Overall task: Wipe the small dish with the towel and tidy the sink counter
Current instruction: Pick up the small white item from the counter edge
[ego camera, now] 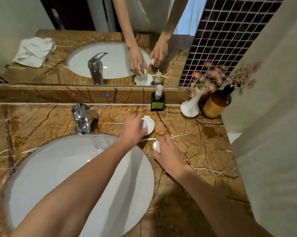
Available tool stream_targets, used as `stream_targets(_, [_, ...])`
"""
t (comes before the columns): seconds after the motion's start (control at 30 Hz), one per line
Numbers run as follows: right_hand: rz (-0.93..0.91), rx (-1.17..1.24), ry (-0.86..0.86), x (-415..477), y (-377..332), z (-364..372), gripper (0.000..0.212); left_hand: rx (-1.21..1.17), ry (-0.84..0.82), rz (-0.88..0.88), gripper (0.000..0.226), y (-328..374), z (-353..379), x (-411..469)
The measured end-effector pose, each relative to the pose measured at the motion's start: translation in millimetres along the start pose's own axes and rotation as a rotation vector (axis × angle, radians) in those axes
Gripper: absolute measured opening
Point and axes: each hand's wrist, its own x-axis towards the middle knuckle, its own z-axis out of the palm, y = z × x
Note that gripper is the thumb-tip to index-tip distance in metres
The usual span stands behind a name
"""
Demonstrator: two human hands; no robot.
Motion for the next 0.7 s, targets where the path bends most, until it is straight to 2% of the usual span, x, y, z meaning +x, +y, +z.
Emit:
stream_targets(0.33, [-0.024, -0.003, 0.010, 26, 12, -8, 0.039, 0.135, -0.075, -0.018, 0.054, -5, 25, 22])
stream_targets(0.57, [-0.085, -0.014, 0.049, 42, 8, -11, 0.042, 0.085, -0.011, 0.007, 0.053, -5, 27, 19])
stream_targets(0.7, [-0.155, -0.051, 0.099, 62, -3, -11, 0.045, -0.051, 0.121, -0.008, 0.045, -13, 15, 10])
